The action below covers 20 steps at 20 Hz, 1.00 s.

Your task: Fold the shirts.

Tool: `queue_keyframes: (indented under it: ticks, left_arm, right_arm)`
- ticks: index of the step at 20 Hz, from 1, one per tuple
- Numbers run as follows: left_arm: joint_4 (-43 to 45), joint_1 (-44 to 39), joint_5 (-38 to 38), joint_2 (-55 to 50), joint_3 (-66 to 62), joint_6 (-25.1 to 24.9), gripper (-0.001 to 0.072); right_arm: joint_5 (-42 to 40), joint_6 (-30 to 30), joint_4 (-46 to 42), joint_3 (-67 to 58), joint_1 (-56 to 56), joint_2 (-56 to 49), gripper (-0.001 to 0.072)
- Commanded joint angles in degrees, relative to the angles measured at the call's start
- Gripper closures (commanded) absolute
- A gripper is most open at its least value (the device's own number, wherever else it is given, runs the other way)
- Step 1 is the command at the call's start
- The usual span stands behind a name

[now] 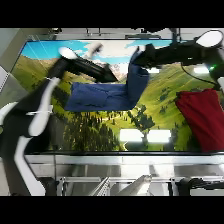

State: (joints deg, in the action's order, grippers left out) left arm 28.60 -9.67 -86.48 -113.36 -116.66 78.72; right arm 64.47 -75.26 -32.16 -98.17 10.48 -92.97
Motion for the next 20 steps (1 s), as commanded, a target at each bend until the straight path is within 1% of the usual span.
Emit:
queue_keyframes:
  ticks: [1,3,5,7,8,9,10,11,12,13,14,16,17,18,19,20]
  left_arm:
    - [-1.6,12.4,-7.6,15.1,5.7,1.4,0.0699]
    - [-1.6,19.2,-7.4,22.4,8.9,1.3,0.0698]
    - [-1.6,24.3,-6.7,27.1,11.2,0.6,0.0689]
    - [-1.6,27.5,-5.9,30.6,14.4,-2.8,0.0689]
    - [-1.6,28.1,-5.2,32.0,16.6,-4.2,0.0689]
    - [-1.6,28.4,-4.6,33.0,18.9,-5.9,0.0689]
    - [-1.7,28.4,-4.2,34.0,21.3,-7.2,0.0689]
    - [-1.7,28.4,-3.6,34.7,23.7,-7.9,0.0690]
    - [-1.7,28.4,-3.0,35.3,25.9,-8.2,0.0690]
    - [-1.7,28.4,-2.6,35.7,27.9,-8.6,0.0690]
    - [-1.7,28.4,-2.7,36.0,29.6,-8.9,0.0690]
    - [-1.7,28.4,-3.1,36.4,31.7,-8.9,0.0690]
    - [-1.8,28.4,-3.1,36.5,32.2,-8.9,0.0689]
    - [-1.7,28.4,-3.1,36.5,32.3,-8.9,0.0689]
    - [-1.8,28.4,-3.1,36.5,32.3,-8.9,0.0690]
    - [-1.7,28.4,-3.2,36.6,32.3,-8.9,0.0690]
  right_arm:
    - [-12.0,0.0,1.8,0.0,8.0,-2.0,0.0696]
    - [-19.7,1.4,6.2,0.0,13.5,-5.6,0.0695]
    - [-31.0,7.1,14.8,-0.1,19.8,-11.2,0.0695]
    - [-39.1,12.3,25.5,-0.9,25.1,-17.5,0.0695]
    - [-42.5,16.0,31.6,-2.3,27.8,-21.2,0.0695]
    - [-45.5,20.8,38.2,-4.2,30.4,-24.7,0.0696]
    - [-48.2,28.9,46.0,-7.3,33.0,-28.5,0.0695]
    - [-48.8,36.7,53.0,-10.5,34.9,-31.7,0.0662]
    - [-48.8,43.6,60.0,-13.9,36.4,-34.7,0.0359]
    - [-48.5,48.2,64.1,-16.2,37.2,-36.7,0.0020]
    - [-47.9,49.6,64.8,-17.1,37.3,-37.3,0.0007]
    - [-43.9,49.6,64.2,-17.1,36.0,-37.1,0.0016]
    - [-40.0,49.6,64.0,-17.1,34.8,-36.8,0.0051]
    - [-33.9,49.4,63.3,-17.1,33.0,-36.3,0.0434]
    - [-27.7,46.3,61.5,-17.1,30.5,-35.7,0.0606]
    - [-24.9,41.6,58.3,-17.1,28.2,-34.8,0.0621]
